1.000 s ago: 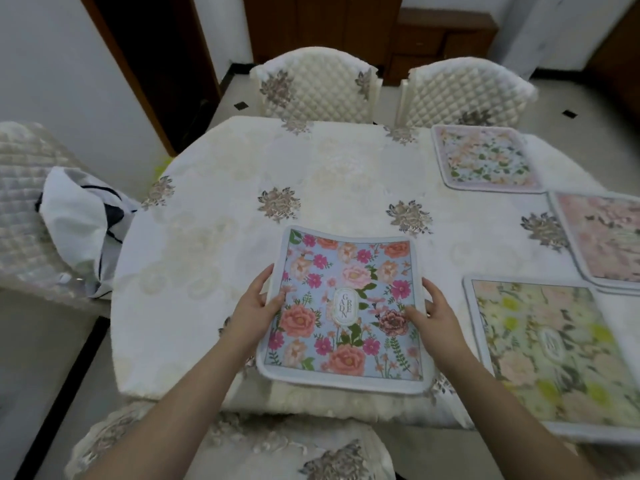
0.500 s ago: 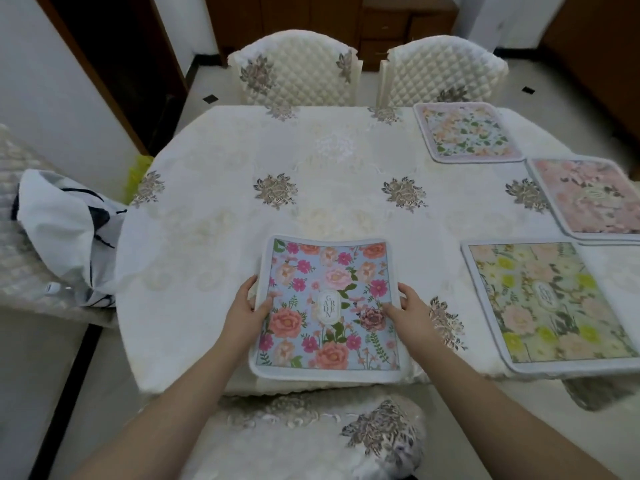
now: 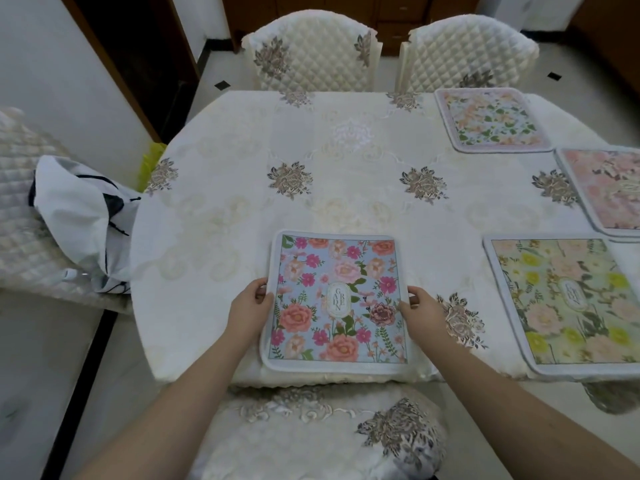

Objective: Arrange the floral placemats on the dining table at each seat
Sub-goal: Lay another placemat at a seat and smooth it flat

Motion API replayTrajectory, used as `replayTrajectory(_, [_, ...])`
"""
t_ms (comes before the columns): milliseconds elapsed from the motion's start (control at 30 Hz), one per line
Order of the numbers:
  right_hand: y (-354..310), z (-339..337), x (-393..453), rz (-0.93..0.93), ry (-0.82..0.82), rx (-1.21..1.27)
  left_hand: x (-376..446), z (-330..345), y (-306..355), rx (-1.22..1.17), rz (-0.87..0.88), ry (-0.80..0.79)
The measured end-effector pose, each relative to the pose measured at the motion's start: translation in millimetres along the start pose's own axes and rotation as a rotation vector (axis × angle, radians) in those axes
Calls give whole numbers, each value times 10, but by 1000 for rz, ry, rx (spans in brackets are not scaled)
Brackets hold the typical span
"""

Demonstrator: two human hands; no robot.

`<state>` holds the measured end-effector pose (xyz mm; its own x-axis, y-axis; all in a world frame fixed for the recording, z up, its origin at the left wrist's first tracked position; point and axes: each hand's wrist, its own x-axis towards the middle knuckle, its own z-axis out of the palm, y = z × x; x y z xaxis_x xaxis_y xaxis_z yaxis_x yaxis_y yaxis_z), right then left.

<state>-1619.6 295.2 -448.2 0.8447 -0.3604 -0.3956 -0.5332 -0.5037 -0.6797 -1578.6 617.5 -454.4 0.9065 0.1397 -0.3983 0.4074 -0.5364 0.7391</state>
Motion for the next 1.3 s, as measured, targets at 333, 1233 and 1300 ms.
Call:
replayTrajectory(333, [192, -62, 13, -75, -34, -116, -84, 30, -102, 134, 104, -12])
replayTrajectory(1233, [-559, 544, 492, -432, 34, -145, 476, 668, 520, 609, 509, 3])
replayTrajectory(1300, [-701, 789, 591, -457, 23, -158, 583, 864, 597, 663, 473, -21])
